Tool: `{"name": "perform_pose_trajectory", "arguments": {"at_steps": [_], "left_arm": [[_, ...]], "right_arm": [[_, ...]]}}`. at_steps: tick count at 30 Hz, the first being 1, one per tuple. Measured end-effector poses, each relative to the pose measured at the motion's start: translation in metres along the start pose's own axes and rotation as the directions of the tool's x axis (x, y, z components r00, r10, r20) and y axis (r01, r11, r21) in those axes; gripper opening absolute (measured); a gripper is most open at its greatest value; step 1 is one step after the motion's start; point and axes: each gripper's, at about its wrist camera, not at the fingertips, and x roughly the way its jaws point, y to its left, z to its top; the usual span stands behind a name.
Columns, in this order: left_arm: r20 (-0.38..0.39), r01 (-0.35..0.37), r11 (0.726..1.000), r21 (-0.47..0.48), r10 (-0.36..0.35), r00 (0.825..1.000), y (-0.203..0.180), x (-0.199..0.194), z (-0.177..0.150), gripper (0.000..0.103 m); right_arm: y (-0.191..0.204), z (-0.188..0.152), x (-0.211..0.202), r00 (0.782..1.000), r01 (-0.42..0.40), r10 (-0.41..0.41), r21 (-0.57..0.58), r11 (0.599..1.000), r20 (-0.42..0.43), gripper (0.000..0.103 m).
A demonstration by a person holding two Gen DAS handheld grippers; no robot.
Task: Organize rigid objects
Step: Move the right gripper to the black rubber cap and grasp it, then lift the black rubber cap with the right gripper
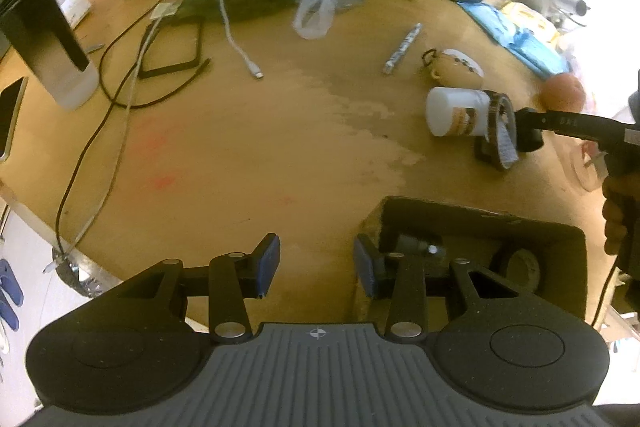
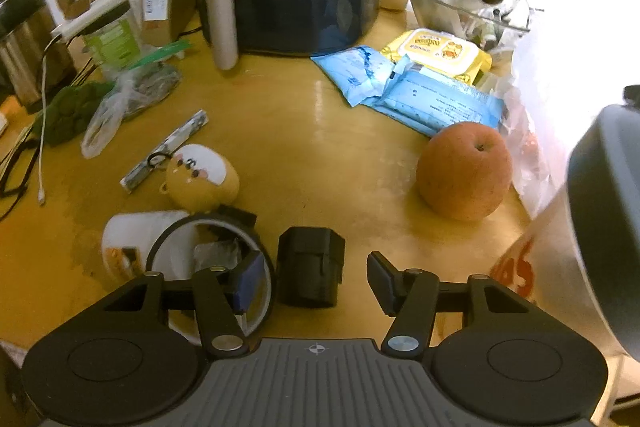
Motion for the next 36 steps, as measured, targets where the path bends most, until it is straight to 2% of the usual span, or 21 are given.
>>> {"name": "perform_pose_trajectory", "arguments": {"at_steps": [8, 17, 23, 36], "left_arm": [[-0.004, -0.015, 0.999, -0.029, 0.015, 1.000, 0.009, 0.001, 0.001, 0.040], [-0.004, -0.016, 0.999, -0.036, 0.016, 1.000, 0.010, 0.002, 0.003, 0.040], [0.000, -0.014, 1.000, -0.027, 0.014, 1.000, 0.007, 0.002, 0.005, 0.040], [0.007, 0.002, 1.000, -0.007, -0.001, 1.000, 0.001, 0.001, 0.008, 0.040]], "right_arm": [[-0.006, 0.006, 0.025, 0.999, -0.024, 0.026, 0.057, 0.998, -0.036, 0.045], [-0.007, 0.011, 0.036, 0.998, -0.046, 0.047, 0.062, 0.997, -0.029, 0.046], [-0.008, 0.009, 0.048, 0.996, -0.058, 0.063, 0.085, 0.995, -0.062, 0.043], [-0.008, 0.008, 0.036, 0.997, -0.051, 0.053, 0.036, 0.998, -0.055, 0.043]]}}
